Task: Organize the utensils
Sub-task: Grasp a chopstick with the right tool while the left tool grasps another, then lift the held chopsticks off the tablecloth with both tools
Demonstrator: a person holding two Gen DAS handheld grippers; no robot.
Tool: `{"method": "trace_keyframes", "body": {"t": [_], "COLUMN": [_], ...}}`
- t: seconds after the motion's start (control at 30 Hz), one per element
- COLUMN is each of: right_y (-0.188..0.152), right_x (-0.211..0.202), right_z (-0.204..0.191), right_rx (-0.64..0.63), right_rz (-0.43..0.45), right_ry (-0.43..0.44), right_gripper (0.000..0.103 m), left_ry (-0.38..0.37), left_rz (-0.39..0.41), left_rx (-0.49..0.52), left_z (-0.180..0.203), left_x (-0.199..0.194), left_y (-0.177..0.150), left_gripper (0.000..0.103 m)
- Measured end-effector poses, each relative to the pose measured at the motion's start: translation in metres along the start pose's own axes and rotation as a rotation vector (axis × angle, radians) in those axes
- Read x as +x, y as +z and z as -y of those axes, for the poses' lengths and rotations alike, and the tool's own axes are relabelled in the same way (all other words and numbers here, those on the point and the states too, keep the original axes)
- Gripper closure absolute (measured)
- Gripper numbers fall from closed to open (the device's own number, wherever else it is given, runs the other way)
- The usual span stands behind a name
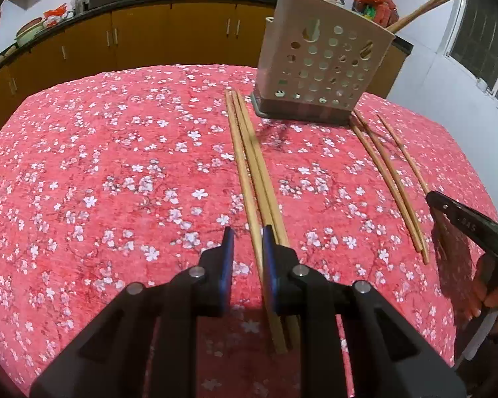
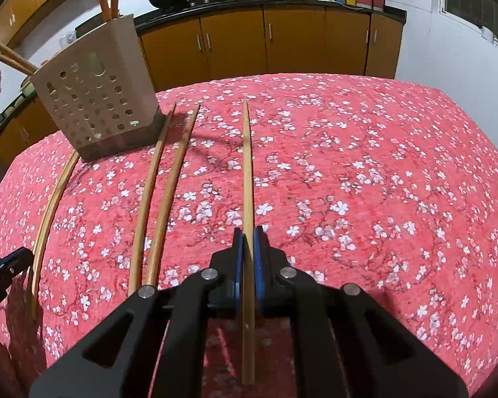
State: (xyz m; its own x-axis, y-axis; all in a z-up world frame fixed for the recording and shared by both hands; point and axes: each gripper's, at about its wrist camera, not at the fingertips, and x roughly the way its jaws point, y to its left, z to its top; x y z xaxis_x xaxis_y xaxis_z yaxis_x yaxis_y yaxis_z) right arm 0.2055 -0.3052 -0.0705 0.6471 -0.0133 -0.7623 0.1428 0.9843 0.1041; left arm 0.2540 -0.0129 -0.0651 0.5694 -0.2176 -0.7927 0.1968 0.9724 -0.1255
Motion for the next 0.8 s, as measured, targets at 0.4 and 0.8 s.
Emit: {"method": "trace_keyframes", "body": {"t": [0.4,0.8], "right_y": [-0.0019,-0.0054], "right_x": [-0.0014,-0.0047], "right_z": [-0.0023,-0.0043], "right_rx": [-0.020,-0.028], "right_rz": [0.000,0.005], "right_ry": [0.024,0.031], "right_gripper": [0.096,0.095], "left_ry": [0.129,0.079], "left_rz": [0.013,0.014], "left_rx": [0.020,0.025], "left_z": [-0.0091,-0.0091], "left_x": [0.0040,0.0059], "left_y": [0.0095,0.0049], "left_gripper": [0.086,0.095]}}
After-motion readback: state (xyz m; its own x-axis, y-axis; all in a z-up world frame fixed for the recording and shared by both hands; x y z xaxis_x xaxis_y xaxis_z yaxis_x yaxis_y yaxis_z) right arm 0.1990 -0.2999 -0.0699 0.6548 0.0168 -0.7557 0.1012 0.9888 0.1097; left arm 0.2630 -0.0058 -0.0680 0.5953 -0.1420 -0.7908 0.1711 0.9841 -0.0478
